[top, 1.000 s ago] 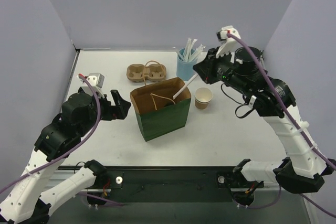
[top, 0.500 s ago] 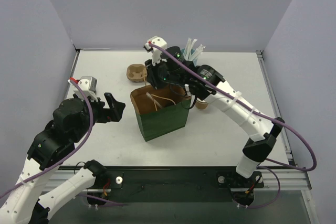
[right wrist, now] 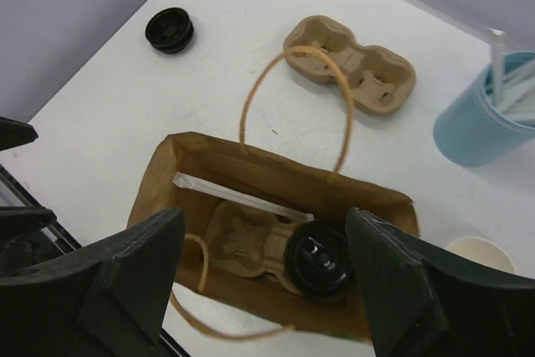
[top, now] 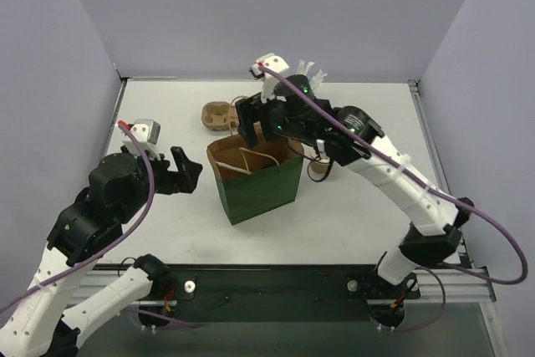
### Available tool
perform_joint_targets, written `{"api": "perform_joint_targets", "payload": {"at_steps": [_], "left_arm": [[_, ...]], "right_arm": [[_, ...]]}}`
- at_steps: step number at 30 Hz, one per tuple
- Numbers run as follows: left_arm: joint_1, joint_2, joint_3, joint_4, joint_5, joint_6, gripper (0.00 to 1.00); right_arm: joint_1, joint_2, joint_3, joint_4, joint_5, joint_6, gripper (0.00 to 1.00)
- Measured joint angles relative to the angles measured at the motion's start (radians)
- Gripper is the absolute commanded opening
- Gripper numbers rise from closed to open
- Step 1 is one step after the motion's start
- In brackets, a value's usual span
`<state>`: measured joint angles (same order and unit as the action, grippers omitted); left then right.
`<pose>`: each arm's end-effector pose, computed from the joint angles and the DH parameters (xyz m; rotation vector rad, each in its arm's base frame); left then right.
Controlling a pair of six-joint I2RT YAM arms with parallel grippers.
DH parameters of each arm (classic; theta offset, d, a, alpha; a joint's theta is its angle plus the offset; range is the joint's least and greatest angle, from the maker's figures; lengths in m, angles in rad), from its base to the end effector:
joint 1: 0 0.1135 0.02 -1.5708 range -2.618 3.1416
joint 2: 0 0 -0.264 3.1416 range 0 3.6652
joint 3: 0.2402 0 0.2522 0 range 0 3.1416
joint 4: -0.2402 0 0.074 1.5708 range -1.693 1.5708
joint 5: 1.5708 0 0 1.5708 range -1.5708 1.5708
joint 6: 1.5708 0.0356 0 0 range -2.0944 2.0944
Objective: Pack the takeout coffee
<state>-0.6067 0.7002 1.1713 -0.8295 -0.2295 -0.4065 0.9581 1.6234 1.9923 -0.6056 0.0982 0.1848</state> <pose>0.0957 -0.0566 0.4101 0.0397 1.9460 -0.4571 0.2025 0.2820 0.4958 -0.6364 1.7544 0.7172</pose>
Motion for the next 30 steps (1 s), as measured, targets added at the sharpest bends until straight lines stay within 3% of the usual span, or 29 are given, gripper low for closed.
{"api": "perform_joint_targets", "payload": {"at_steps": [4,5,10,15,22,30], "left_arm": [[0.0,0.022,0.005,0.028,0.078,0.002,0.97],[0.0,0.023,0.005,0.038,0.102,0.002,0.97],[0.0,0.013,0.005,0.109,0.211,-0.002,0.97],[0.0,-0.017,0.005,0.145,0.287,-0.001,0.97],[0.0,-0.037,-0.008,0.151,0.316,-0.037,0.97],[0.0,-0.04,-0.064,0.182,0.34,-0.105,0.97]], "right_arm": [[0.0,-0.175,-0.081,-0.044,0.085,0.048,0.85],[0.0,-0.224,-0.108,-0.053,0.1,0.061,1.0],[0.0,-0.485,-0.308,-0.085,0.15,0.142,1.0],[0.0,-0.645,-0.466,-0.123,0.183,0.325,1.0],[0.0,-0.76,-0.63,-0.172,0.215,0.58,1.0],[0.0,-0.823,-0.683,-0.2,0.242,0.631,1.0]]}}
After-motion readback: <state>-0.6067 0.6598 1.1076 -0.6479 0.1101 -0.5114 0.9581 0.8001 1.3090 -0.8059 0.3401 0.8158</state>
